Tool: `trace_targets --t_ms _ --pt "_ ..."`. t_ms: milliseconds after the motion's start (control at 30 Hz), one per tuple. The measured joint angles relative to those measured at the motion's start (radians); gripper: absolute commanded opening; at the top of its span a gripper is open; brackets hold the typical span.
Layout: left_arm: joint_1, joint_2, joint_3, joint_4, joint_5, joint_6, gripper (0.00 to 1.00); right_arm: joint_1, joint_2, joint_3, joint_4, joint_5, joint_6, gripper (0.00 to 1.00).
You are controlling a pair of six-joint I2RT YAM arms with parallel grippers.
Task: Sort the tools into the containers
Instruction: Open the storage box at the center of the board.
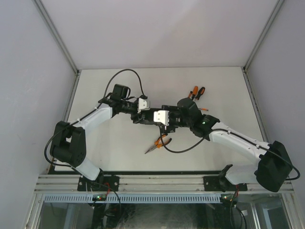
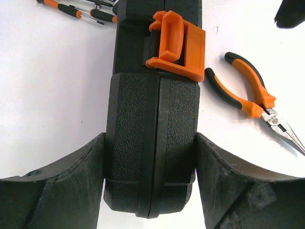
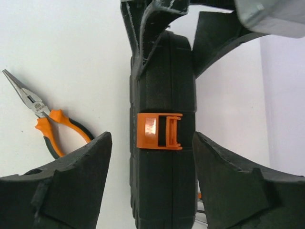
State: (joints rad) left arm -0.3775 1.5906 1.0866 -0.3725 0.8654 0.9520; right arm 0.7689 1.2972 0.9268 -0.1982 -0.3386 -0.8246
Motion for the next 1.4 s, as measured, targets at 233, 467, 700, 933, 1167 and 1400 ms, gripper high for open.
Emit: trace_targets --t_ms 233,467,700,933,1167,1400 --pt "0.000 0.000 0.000 0.000 0.000 0.000 0.00 -0.002 -0.039 -0.006 0.040 0.052 0.014 0.90" --pt "0.000 0.000 0.000 0.000 0.000 -0.001 0.00 0.026 -0.023 -0.052 0.094 0.158 -0.022 0.93" --pt "0.000 0.000 0.000 0.000 0.001 -0.002 0.00 0.047 0.035 -0.053 0.131 0.182 -0.060 0.92" --pt "0.000 0.001 0.000 0.000 0.001 -0.003 0.00 0.067 0.118 -0.053 0.168 0.220 -0.102 0.89" --pt "0.000 0.001 0.000 0.001 0.001 -0.003 0.00 0.072 0.136 -0.055 0.217 0.298 -0.134 0.85" --pt "0.000 0.001 0.000 0.001 0.002 -0.009 0.00 0.073 0.117 -0.056 0.218 0.315 -0.142 0.82"
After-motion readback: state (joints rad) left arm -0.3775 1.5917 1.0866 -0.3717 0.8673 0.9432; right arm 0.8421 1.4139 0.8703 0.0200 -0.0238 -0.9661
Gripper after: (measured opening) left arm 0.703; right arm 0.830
